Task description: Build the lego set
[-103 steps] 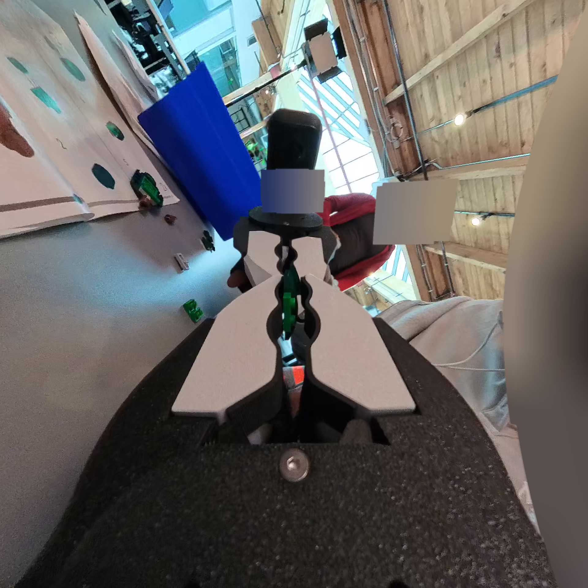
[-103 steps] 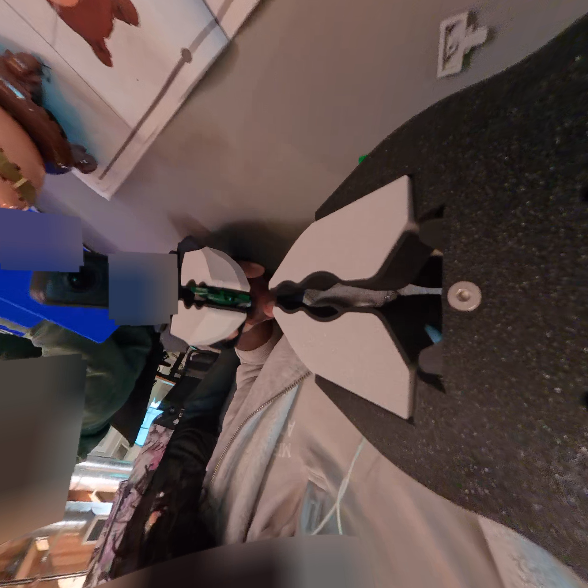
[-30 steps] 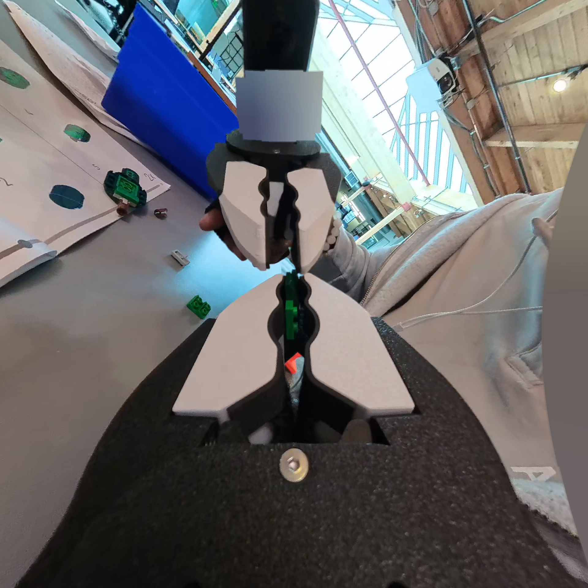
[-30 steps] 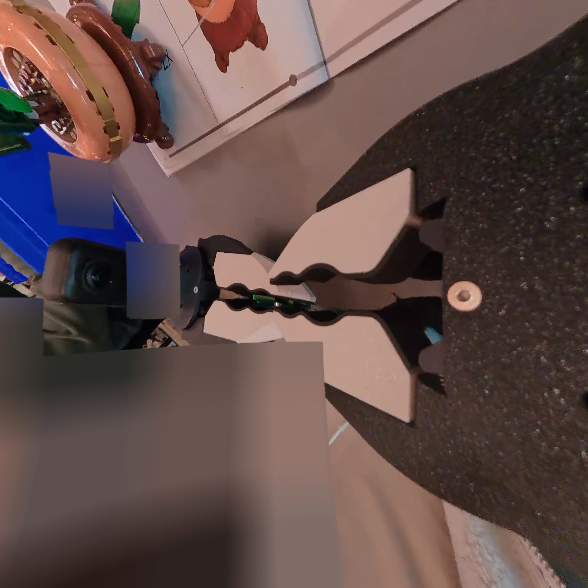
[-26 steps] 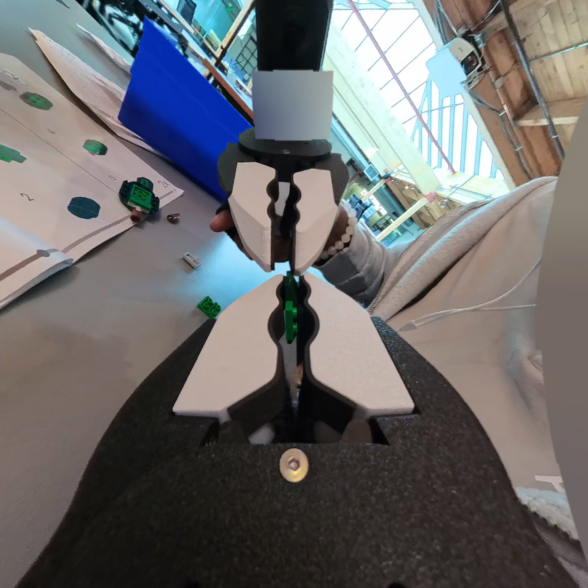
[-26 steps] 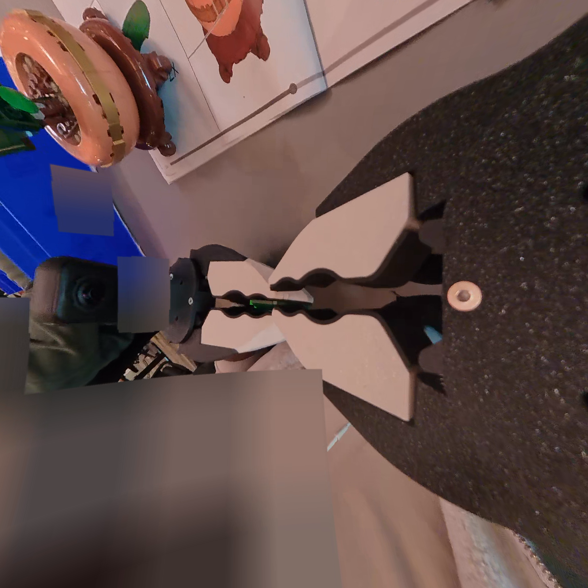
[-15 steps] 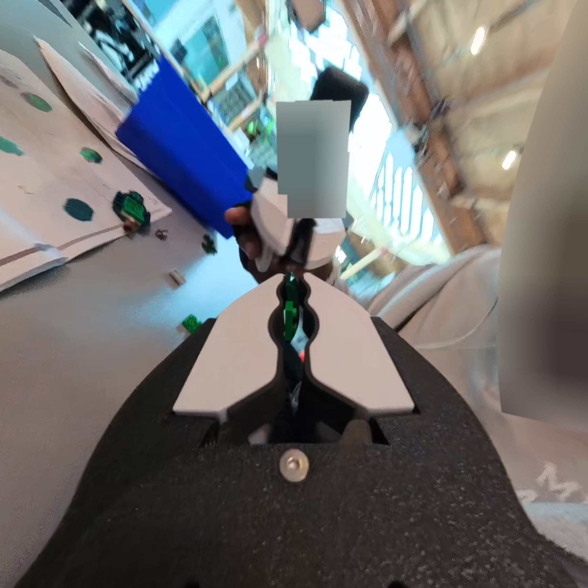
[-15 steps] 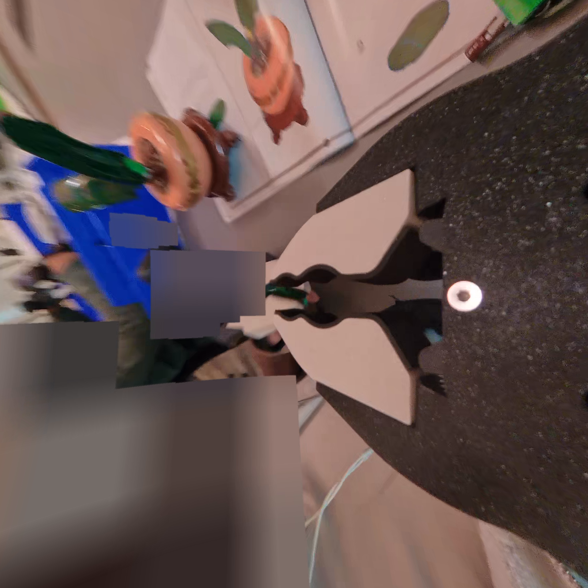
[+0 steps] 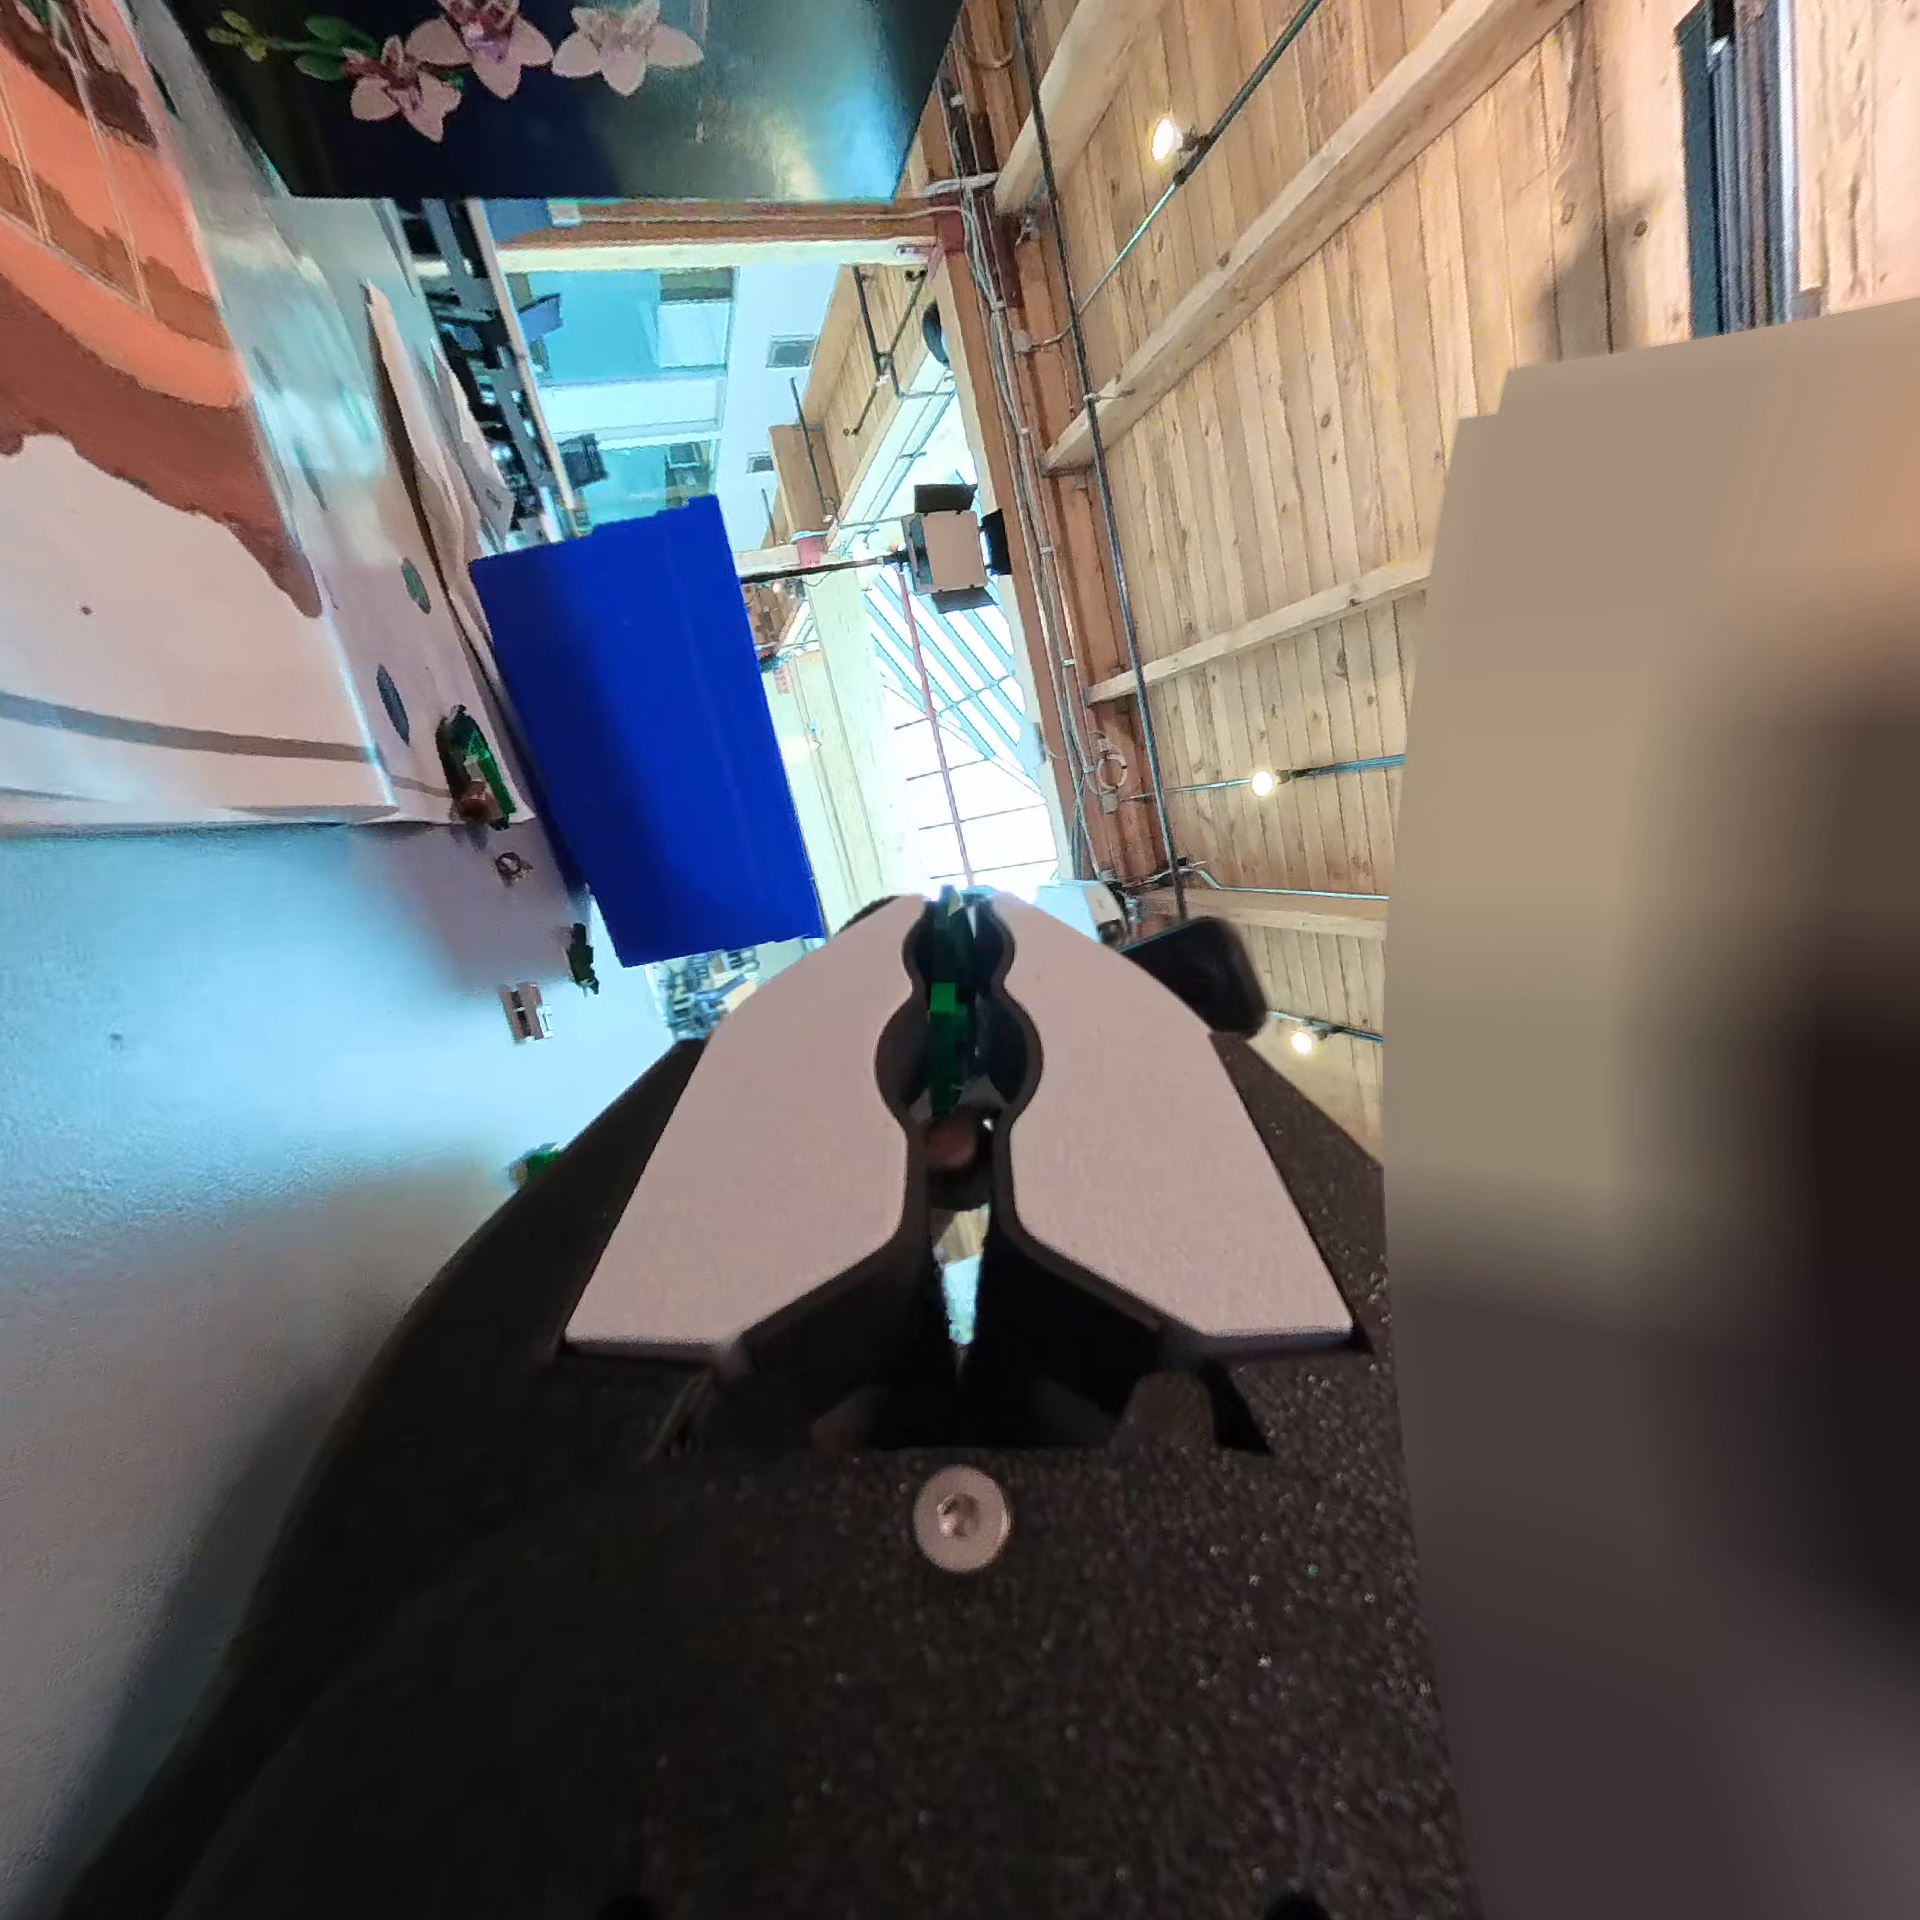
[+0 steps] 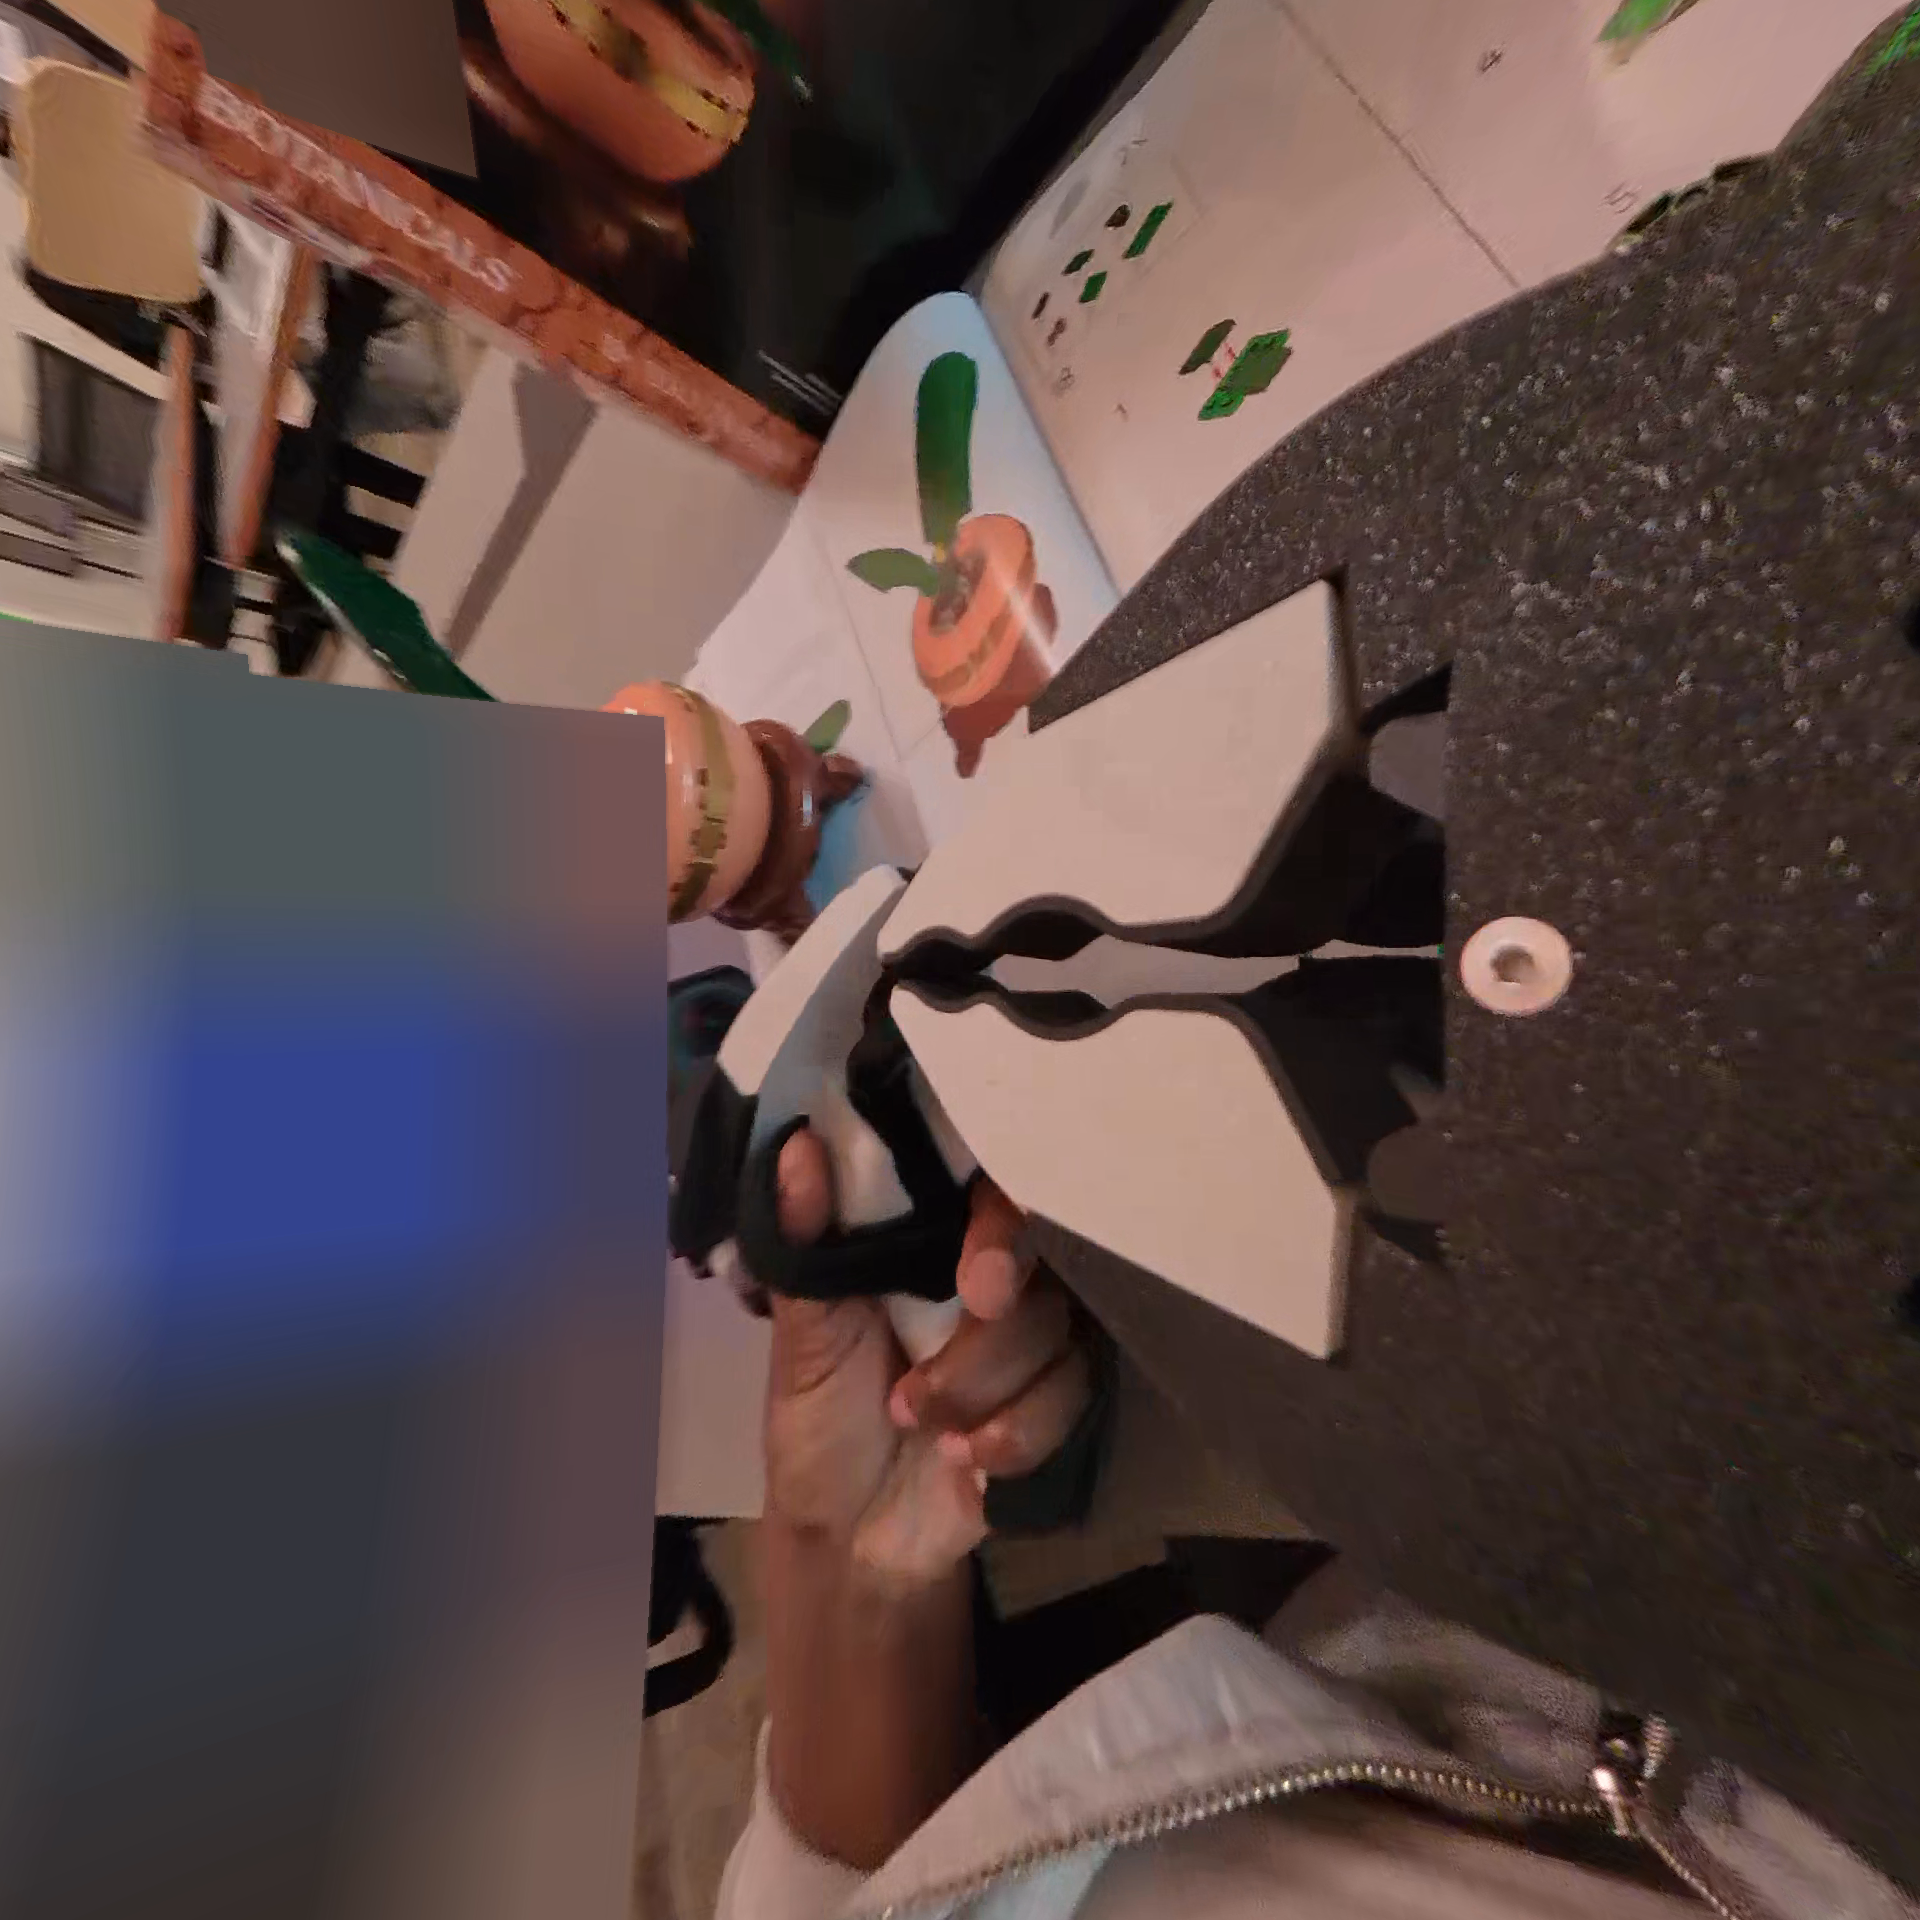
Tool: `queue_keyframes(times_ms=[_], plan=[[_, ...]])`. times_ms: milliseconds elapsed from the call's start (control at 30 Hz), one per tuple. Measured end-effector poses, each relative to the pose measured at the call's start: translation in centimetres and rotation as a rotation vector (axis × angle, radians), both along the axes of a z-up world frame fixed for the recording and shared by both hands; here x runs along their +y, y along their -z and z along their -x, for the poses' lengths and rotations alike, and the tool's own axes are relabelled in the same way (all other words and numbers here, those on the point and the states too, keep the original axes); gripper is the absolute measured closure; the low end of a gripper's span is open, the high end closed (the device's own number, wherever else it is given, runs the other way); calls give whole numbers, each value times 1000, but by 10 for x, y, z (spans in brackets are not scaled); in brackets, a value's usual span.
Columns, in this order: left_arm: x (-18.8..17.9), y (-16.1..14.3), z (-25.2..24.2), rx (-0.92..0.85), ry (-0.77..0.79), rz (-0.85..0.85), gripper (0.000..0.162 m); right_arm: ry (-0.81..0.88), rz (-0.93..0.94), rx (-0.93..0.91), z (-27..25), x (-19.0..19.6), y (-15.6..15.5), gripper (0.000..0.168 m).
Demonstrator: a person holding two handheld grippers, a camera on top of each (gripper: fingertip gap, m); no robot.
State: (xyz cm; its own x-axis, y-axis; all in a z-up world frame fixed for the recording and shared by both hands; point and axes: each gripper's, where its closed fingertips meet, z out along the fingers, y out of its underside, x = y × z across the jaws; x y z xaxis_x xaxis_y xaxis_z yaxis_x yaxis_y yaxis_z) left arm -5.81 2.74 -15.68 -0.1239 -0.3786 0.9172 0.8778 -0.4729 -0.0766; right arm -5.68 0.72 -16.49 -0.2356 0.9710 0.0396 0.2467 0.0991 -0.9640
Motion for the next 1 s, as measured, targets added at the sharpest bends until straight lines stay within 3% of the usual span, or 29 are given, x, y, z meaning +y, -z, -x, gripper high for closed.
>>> queue_keyframes(times_ms=[233, 333, 433, 500, 600, 867, 967, 1000], plan=[[-1, 2, -8, 193, -53, -9, 157, 21, -58, -89, -1, -3, 8, 168], [-1, -5, -6, 211, -79, -55, 157, 47, -56, -24, 1, -2, -3, 168], [-1, -15, 13, 116, -147, -97, 157, 94, 252, 41, -2, 10, -8, 157], [-1, -15, 19, 111, -175, -106, 157, 41, 532, 18, 1, 5, -1, 147], [0, -14, 15, 126, -176, -111, 157, -55, 839, 17, 10, -6, 1, 145], [2, -10, 8, 233, -194, -101, 157, -108, 968, 14, 18, -10, 6, 164], [-2, -9, 2, 254, -106, -113, 115, -232, 1055, -37, 8, -9, -2, 164], [-7, -11, 2, 256, -78, -131, 112, -262, 1052, -81, 4, -6, -3, 164]])
